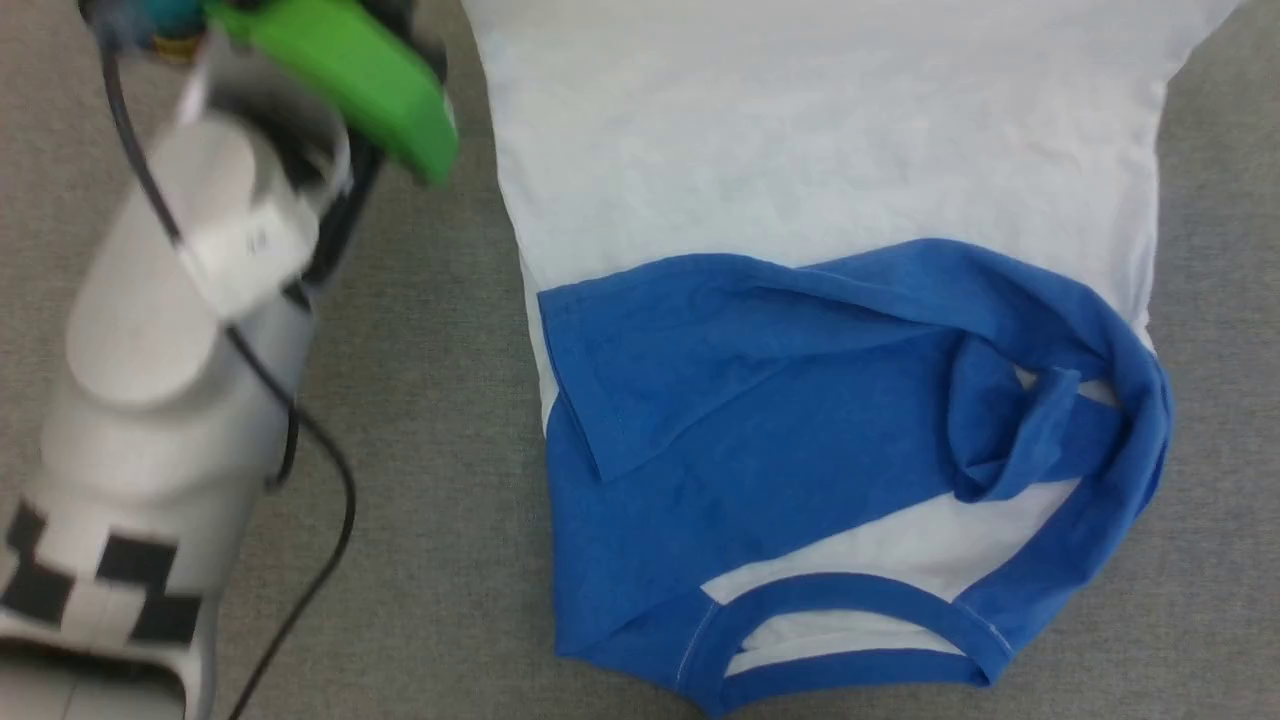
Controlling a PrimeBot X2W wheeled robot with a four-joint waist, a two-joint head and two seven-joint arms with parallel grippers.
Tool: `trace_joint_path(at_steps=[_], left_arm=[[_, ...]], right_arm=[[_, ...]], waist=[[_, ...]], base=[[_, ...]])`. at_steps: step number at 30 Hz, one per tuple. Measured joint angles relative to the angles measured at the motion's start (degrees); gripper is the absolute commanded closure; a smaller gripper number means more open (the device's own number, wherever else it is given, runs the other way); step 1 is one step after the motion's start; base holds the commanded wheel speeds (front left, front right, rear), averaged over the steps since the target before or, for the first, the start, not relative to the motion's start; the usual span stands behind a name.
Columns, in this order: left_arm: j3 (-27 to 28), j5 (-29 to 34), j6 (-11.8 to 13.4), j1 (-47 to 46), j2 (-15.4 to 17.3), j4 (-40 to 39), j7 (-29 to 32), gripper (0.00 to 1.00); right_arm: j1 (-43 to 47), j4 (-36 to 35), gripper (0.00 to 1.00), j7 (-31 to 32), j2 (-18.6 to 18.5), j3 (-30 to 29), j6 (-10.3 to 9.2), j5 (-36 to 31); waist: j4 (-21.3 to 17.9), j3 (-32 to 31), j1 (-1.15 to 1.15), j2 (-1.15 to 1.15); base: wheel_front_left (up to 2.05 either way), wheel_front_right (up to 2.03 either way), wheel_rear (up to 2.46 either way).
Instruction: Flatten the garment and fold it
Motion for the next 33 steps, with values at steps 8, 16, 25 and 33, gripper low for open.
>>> trace_joint_path(at_steps=[8, 16, 25, 33], left_arm=[[-0.94, -1.55, 1.96, 21.90, 5.45, -18.08, -2.68, 1.00], [-1.52, -1.14, 8.86, 41.62, 7.78, -30.97, -5.17, 1.00], [-4.71, -1.91, 11.44, 57.85, 5.46, -32.47, -10.20, 1.00], [-6.59, -1.57, 11.11, 65.44, 3.75, -29.37, -11.27, 1.00]], right_arm=[[20.23, -12.73, 1.00, 0.86, -0.20, -3.87, -0.01, 6.48], [40.69, -24.63, 1.00, 0.68, 6.67, -9.57, -0.01, 7.90], [57.67, -31.45, 1.00, -1.30, 13.80, -12.62, -0.03, 9.93], [68.40, -32.95, 1.00, -2.29, 17.84, -12.95, -0.03, 11.11]], waist=[[0.00, -7.74, 0.00, 0.00], [0.37, -14.10, 0.00, 0.00], [0.68, -18.25, -0.01, 0.00], [-0.02, -19.40, 0.00, 0.00]], base=[[0.00, 0.00, 0.00], [0.00, 0.00, 0.00], [0.00, 0.00, 0.00], [0.00, 0.00, 0.00]])
